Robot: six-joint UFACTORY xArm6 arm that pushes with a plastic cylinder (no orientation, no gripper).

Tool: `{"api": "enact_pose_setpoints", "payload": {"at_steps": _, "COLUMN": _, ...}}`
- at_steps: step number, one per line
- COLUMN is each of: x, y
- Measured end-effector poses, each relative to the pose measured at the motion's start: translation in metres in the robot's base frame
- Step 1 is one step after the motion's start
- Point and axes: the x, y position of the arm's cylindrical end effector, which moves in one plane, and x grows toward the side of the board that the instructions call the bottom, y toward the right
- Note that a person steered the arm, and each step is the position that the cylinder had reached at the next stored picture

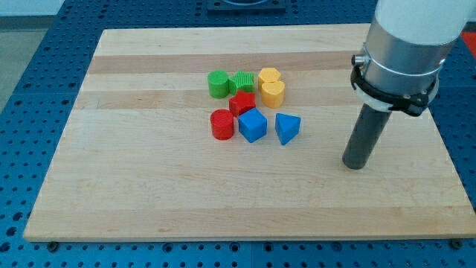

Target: Move the red star into the red circle

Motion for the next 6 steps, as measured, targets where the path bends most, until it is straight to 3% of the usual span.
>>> {"api": "enact_pose_setpoints", "payload": {"at_steps": 2, "x": -0.003, "y": 0.000}}
{"api": "enact_pose_setpoints", "payload": {"at_steps": 4, "x": -0.076, "y": 0.042}}
{"api": "enact_pose_setpoints", "payload": {"at_steps": 6, "x": -0.089, "y": 0.021}}
